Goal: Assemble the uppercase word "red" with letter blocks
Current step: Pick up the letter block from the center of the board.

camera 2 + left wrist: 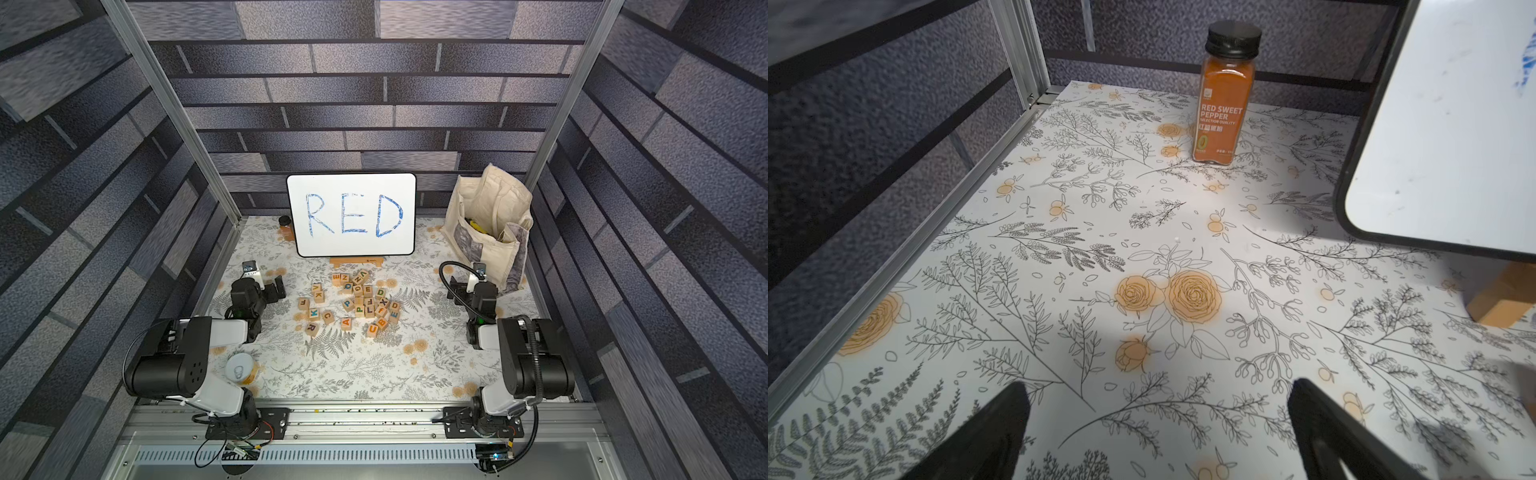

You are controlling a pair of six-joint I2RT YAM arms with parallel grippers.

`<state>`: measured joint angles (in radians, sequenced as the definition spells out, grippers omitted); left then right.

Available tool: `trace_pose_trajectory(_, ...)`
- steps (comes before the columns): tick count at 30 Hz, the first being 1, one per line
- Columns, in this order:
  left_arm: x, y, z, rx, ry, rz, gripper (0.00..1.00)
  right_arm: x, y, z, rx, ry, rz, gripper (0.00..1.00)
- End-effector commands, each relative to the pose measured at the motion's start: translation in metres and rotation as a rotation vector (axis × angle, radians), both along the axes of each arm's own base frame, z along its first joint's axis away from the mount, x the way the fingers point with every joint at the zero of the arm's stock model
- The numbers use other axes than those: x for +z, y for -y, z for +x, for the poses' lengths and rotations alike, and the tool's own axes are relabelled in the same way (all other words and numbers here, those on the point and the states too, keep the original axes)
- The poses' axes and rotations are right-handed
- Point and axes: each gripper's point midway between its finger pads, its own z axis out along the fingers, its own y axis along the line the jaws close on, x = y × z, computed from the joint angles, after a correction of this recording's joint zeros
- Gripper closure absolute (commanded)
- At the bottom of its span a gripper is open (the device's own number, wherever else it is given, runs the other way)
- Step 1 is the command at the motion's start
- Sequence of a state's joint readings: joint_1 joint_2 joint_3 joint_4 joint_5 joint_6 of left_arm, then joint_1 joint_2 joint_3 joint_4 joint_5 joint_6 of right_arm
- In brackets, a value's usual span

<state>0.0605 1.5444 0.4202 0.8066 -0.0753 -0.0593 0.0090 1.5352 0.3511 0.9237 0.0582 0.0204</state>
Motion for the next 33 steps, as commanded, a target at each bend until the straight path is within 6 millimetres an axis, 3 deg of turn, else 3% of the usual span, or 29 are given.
trace_pose_trajectory(1,0.002,0.003,0.002,-0.015,0.009,-0.002,0.0,0.002,-0.004,0.002,0.017,0.007,0.004,0.0)
trace_pose_trajectory(25,0.003,0.003,0.002,-0.016,0.011,-0.003,0.0,0.002,-0.005,0.001,0.017,-0.001,-0.005,0.0)
trace_pose_trajectory(33,0.02,0.003,0.001,0.041,0.004,0.069,0.0,0.017,-0.002,0.0,-0.009,-0.001,-0.013,0.0)
